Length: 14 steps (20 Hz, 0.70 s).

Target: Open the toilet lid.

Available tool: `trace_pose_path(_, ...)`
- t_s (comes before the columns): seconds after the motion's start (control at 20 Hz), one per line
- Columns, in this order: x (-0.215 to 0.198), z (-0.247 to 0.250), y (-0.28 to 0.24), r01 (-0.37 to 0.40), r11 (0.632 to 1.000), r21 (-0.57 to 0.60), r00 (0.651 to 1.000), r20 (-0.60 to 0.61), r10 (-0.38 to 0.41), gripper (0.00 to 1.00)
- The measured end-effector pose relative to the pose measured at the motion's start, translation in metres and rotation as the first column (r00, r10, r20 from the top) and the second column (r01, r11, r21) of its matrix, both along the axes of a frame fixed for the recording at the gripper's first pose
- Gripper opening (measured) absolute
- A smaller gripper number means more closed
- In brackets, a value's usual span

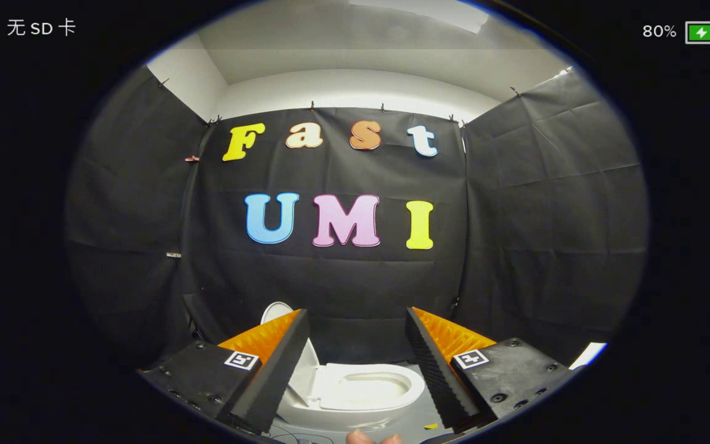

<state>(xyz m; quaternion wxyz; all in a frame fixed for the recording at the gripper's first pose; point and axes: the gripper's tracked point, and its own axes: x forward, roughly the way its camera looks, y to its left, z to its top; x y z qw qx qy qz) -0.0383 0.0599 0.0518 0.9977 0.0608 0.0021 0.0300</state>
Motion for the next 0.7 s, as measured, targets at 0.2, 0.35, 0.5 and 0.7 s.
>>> trace_pose_path(0.2, 0.0003, -0.002, -0.0043, 0.01, 1.0, -0.004, 1.0, 0.0, -0.01, 0.98)
trace_pose_path(0.35, 0.0019, -0.0024, -0.0032, 0.01, 1.0, -0.001, 1.0, -0.006, -0.01, 0.99)
trace_pose_path(0.5, -0.0001, -0.0006, -0.0028, 0.009, 1.0, 0.0, 1.0, 0.0, -0.009, 0.99)
trace_pose_path(0.7, -0.0015, 0.0011, -0.0027, 0.01, 1.0, -0.005, 1.0, 0.008, -0.01, 0.98)
